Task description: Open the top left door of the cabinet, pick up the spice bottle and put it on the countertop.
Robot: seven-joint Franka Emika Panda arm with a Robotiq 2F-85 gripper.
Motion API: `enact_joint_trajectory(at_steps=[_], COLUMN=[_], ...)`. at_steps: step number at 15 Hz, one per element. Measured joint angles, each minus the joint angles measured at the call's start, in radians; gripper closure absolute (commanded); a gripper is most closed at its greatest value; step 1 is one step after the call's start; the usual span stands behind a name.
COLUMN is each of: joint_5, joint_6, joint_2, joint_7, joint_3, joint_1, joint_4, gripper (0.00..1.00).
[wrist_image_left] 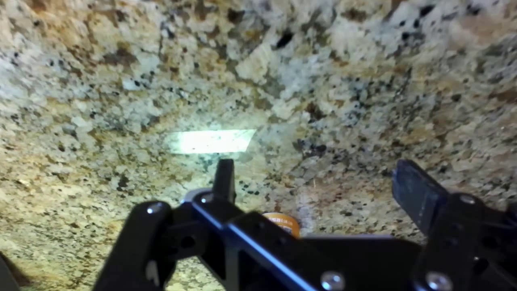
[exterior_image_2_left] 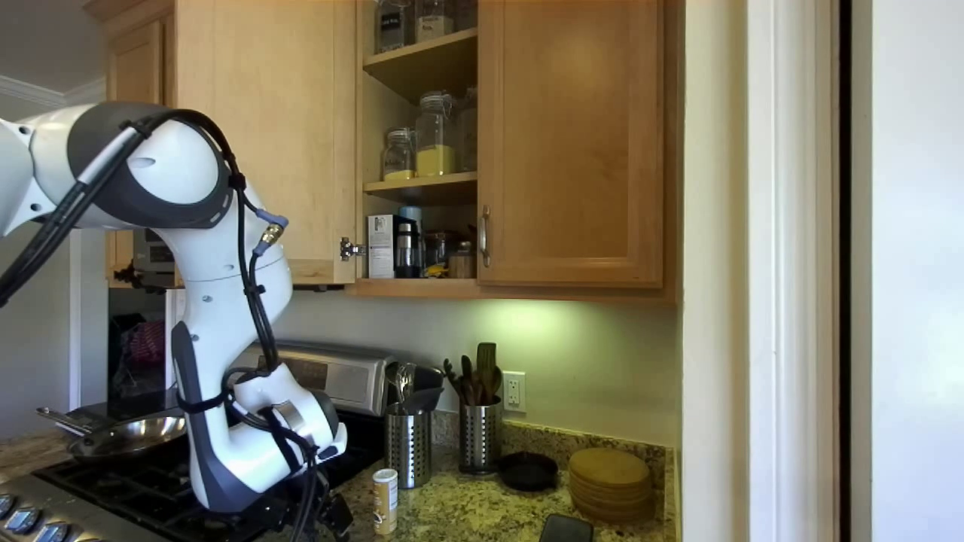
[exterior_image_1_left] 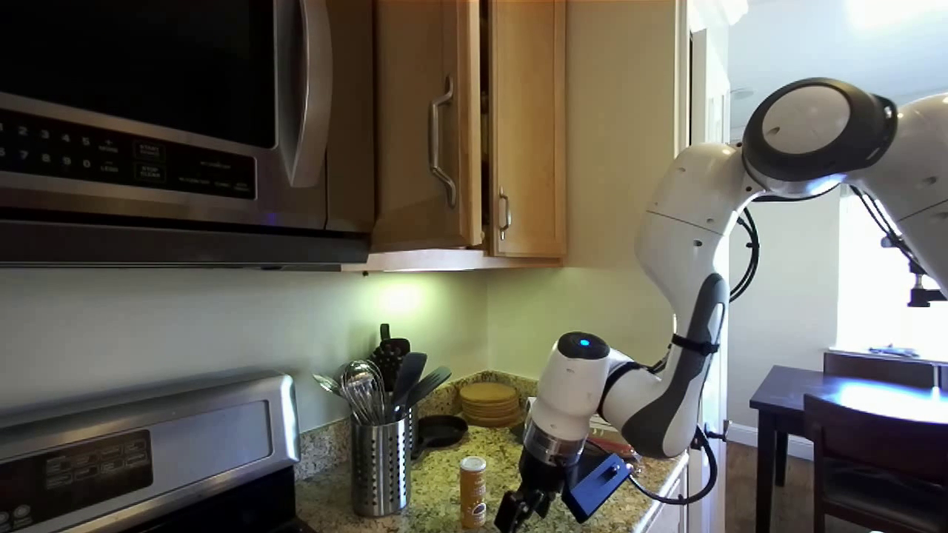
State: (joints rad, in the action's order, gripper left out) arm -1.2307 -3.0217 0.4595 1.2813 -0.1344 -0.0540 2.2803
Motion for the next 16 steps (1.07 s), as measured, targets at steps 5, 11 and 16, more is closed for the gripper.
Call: enact_joint_trajectory(at_steps=[5,11,16], joint_5=[0.343,0.739,0.996], joint_6=[0.166,0.446,0.553], joint_2=[-0.086,-0.207,-0.331], joint_7=[-0.403,-0.805,-1.068], joint_3=[-0.275,-0.476,-0.201], joint_1=[-0.199,-0.353,-0.127], joint_4=[0.053,-0.038,-0.116], gripper=[0.00,0.00,0.00])
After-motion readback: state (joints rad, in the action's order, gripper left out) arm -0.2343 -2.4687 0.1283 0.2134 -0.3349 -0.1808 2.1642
